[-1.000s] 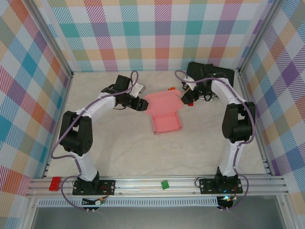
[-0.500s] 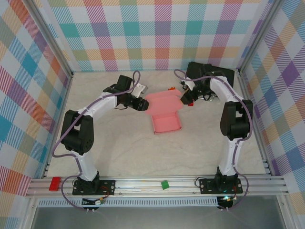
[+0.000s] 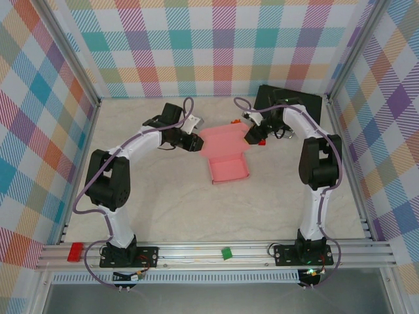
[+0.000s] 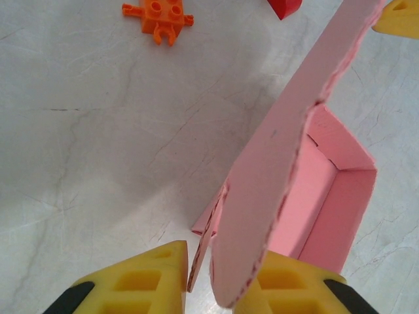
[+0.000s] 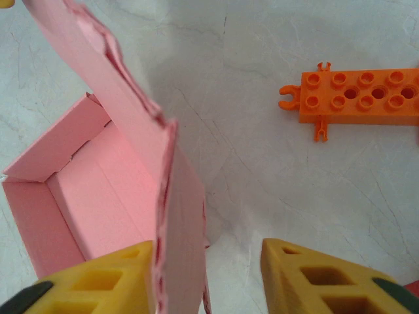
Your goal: Fold the paper box
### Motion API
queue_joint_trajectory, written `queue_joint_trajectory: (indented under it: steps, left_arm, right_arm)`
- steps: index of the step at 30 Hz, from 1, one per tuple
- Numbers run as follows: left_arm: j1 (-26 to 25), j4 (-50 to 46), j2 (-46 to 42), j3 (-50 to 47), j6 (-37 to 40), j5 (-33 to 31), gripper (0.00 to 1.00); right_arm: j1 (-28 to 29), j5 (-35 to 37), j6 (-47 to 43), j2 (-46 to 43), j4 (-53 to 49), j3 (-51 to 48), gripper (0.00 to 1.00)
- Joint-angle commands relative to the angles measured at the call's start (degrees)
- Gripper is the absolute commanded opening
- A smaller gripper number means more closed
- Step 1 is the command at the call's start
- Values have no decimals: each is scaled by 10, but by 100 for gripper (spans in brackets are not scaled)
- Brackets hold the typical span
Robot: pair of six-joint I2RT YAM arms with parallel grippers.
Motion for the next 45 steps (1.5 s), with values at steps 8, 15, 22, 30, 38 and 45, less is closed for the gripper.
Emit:
queue_joint_trajectory:
  steps: [8, 15, 22, 30, 38, 45]
  left_arm:
    - [-4, 3, 5, 24, 8, -11, 14]
    - [-5, 5, 10, 32, 6, -4, 14]
    - [-8, -10, 17, 41, 7, 3, 16]
    - [-10, -9, 19, 42, 8, -17, 7]
    - [-10, 0, 22, 60, 3, -46, 0]
    - [-10, 20, 33, 82, -15, -79, 0]
  right_arm:
    - [7, -4, 5, -8, -1, 9, 25]
    - [13, 4, 21, -25, 31, -14, 18]
    - [19, 20, 35, -32, 45, -28, 14]
    - [20, 26, 62, -47, 66, -43, 9]
    - [29, 67, 159, -61, 98, -56, 7]
    - [54, 127, 247, -71, 126, -64, 7]
